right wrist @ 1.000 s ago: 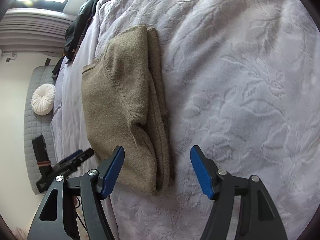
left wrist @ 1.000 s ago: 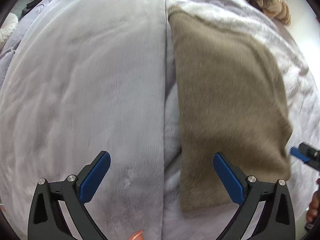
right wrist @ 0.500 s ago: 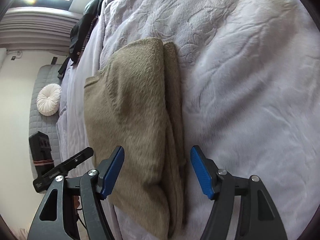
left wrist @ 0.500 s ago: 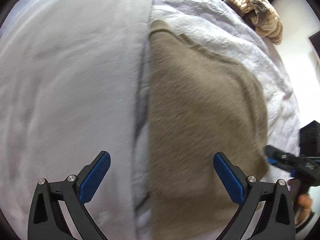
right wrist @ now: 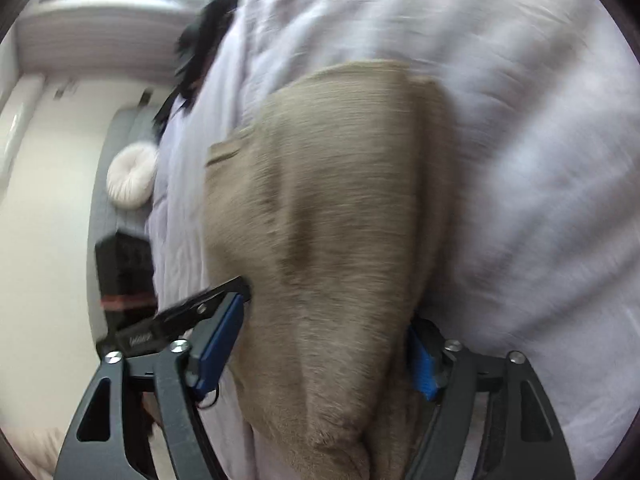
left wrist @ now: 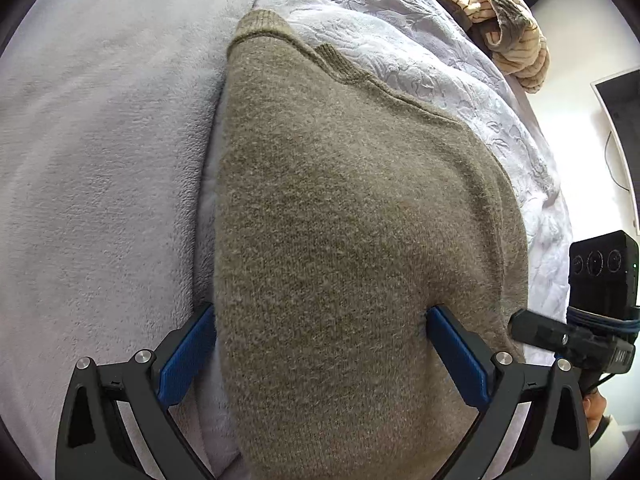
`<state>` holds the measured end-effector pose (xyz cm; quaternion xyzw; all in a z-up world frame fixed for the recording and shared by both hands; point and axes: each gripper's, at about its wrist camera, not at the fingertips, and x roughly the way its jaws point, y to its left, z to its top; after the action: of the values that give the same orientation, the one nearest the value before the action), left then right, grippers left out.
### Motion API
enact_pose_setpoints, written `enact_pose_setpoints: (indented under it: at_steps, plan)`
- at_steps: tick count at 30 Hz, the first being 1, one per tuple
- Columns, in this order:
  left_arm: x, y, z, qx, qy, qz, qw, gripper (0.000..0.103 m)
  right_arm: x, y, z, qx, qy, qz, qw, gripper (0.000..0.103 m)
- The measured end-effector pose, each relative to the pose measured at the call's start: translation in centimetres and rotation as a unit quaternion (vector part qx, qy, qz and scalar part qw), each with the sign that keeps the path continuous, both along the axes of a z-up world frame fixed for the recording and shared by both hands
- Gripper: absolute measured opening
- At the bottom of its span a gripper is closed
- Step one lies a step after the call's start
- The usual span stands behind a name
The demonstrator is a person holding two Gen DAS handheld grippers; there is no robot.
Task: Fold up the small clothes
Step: 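Grasp the folded edge with the right tool and lift it slightly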
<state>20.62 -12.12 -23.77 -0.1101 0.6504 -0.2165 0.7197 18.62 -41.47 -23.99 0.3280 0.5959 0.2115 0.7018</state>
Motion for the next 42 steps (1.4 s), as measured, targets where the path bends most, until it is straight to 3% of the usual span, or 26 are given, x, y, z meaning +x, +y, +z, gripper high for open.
enact_pose_setpoints:
  at_steps: [5, 9, 10, 11, 14, 18, 26, 33, 42]
  plan:
    - [0.5, -0.8, -0.6, -0.005, -0.001, -0.006, 1.0, 0.103, 0.6, -1.3, -3.0, 0.034, 0.028, -0.028, 0.999, 0.079]
    - [0.5, -1.0, -0.6, -0.005, -0.005, 0.0, 1.0, 0.101, 0.6, -1.7, -3.5, 0.056, 0.037, -0.054, 0.996, 0.079]
    - [0.4, -1.1, -0.4, -0.006, -0.009, 0.001, 0.9999, 0.097, 0.6, -1.6, -3.4, 0.053, 0.041, -0.054, 0.996, 0.073]
    - [0.1, -1.0, 0.0, -0.007, -0.016, 0.0, 0.9998, 0.09, 0.5, -1.5, -3.4, 0.053, 0.047, -0.052, 0.996, 0.053]
    - [-0.4, -0.9, 0.9, -0.002, -0.032, -0.001, 0.9995, 0.075, 0.2, -1.1, -2.6, 0.065, 0.035, -0.056, 0.996, 0.041]
    - [-0.6, 0.6, 2.3, -0.039, -0.024, 0.009, 0.9989, 0.049, -0.5, -1.1, -1.1, 0.104, 0.023, -0.066, 0.992, 0.039]
    - [-3.2, 1.2, 7.6, -0.043, -0.051, -0.017, 0.9976, 0.048, -3.2, -0.6, 2.1, 0.157, 0.019, -0.075, 0.985, 0.039]
    - [-7.9, 4.7, 11.8, -0.054, -0.069, -0.034, 0.9956, 0.048, -8.0, 2.6, 5.6, 0.177, 0.015, -0.076, 0.981, 0.039]
    - [-15.8, 13.2, 12.3, -0.043, -0.038, -0.034, 0.9978, 0.048, -14.7, 11.6, 5.5, 0.179, 0.043, -0.065, 0.981, 0.039]
